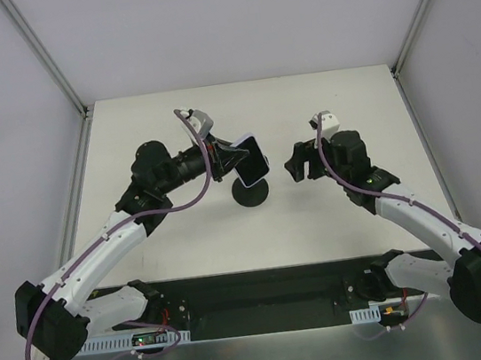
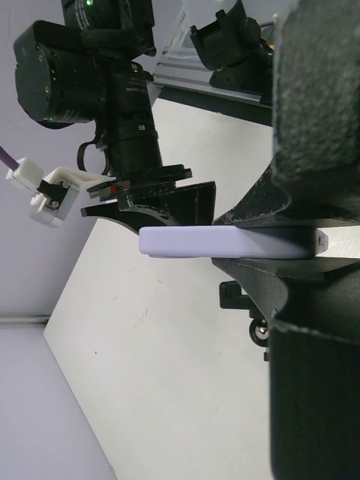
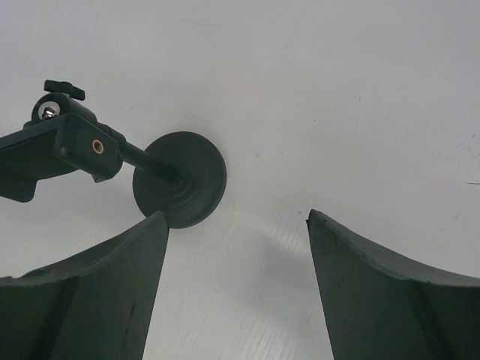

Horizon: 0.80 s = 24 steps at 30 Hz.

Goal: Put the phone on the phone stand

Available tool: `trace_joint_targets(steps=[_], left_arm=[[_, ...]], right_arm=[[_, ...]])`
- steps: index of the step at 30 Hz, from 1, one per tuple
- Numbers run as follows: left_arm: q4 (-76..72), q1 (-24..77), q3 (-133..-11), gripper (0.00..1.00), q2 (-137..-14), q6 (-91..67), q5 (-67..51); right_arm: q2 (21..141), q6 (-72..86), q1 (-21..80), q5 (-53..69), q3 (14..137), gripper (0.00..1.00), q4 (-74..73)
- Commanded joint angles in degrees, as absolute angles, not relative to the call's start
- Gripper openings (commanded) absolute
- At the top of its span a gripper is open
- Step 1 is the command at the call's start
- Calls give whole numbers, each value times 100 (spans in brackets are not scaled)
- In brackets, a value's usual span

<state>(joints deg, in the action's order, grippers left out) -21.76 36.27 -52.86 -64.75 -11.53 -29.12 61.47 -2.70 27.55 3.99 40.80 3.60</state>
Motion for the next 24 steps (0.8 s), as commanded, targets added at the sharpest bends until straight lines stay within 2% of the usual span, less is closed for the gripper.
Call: trace_joint_targets(steps=[1,8,14,19,24], left_arm=[[-2434,3577,-5256,0,-6030,-1362,-2522],[-2820,3542,-5080,0,-6011,-1353,-2802],[-2646,3498,-5115,0,-5907,-1152,-2971],[-2093,3428,-5448,0,-5950,-932,-2918],[-2214,3226,-5432,0,-6020,-1002,-2927]], right_arm=[[6389,-378,2751,825,4446,77,642],[6907,-589,2961,1406,5203,71,351],[7040,-659,3015,1512,5151,62,650],[6987,-904,3067,1547,5027,50,686],[7022,-1063,3146,1547,5106,48,677]])
